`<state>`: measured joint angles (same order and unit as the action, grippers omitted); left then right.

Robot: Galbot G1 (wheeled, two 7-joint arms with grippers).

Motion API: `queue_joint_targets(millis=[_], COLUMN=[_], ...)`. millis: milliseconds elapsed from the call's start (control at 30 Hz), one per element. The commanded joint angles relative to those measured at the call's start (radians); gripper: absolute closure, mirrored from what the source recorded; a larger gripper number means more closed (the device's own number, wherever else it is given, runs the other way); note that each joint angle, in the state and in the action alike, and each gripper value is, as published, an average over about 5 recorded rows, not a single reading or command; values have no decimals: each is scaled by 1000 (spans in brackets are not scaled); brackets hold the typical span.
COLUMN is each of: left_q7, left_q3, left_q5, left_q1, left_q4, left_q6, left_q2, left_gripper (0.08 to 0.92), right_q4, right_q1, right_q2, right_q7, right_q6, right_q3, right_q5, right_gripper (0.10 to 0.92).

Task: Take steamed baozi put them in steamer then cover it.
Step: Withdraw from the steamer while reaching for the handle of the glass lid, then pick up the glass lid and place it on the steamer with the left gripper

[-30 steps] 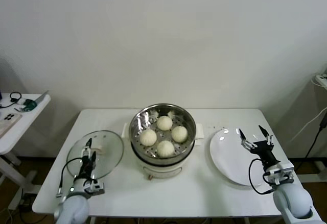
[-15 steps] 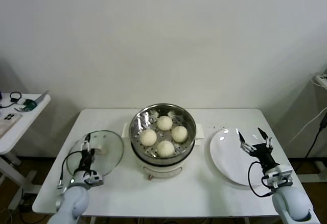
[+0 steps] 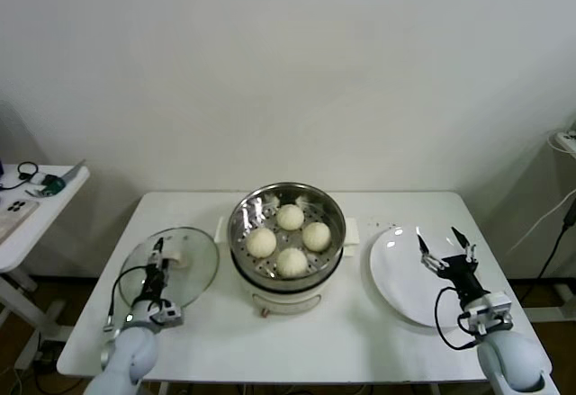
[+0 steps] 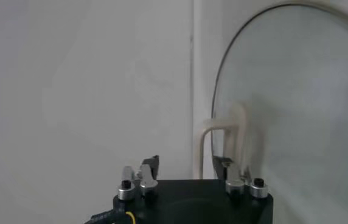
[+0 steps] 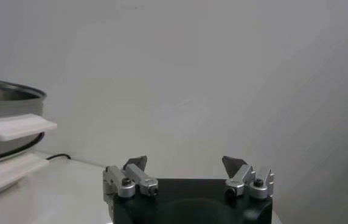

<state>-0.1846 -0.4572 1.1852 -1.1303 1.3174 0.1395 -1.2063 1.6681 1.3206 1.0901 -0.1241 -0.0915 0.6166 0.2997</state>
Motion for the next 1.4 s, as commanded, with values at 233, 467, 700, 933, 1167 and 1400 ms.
queue_joint_targets(millis=[233, 467, 700, 933, 1167, 1400], left_q7=[23, 21, 6, -15, -41, -43], left_q3=[13, 14, 11, 1, -9, -2], left_q5=[-6, -18, -42, -55, -46, -42], left_q1=[12, 2, -49, -142, -208, -265], left_q4=[-14, -4, 106, 270, 387, 548], left_q6=[-26, -28, 23, 147, 228, 344], left_q2=[12, 11, 28, 51, 75, 120], left_gripper=[641, 830, 850, 851, 851, 851], right_q4=[-17, -21, -32, -45, -55, -74], right_q1=[0, -3, -8, -13, -21, -37], right_q2=[23, 28, 27, 23, 17, 4], right_q7=[-10, -11, -12, -16, -19, -21], right_q6=[-15, -17, -24, -31, -38, -44], right_q3=[1, 2, 2, 4, 5, 7], right_q5=[-26, -29, -33, -31, -29, -28], right_gripper=[203, 203, 203, 203, 203, 203])
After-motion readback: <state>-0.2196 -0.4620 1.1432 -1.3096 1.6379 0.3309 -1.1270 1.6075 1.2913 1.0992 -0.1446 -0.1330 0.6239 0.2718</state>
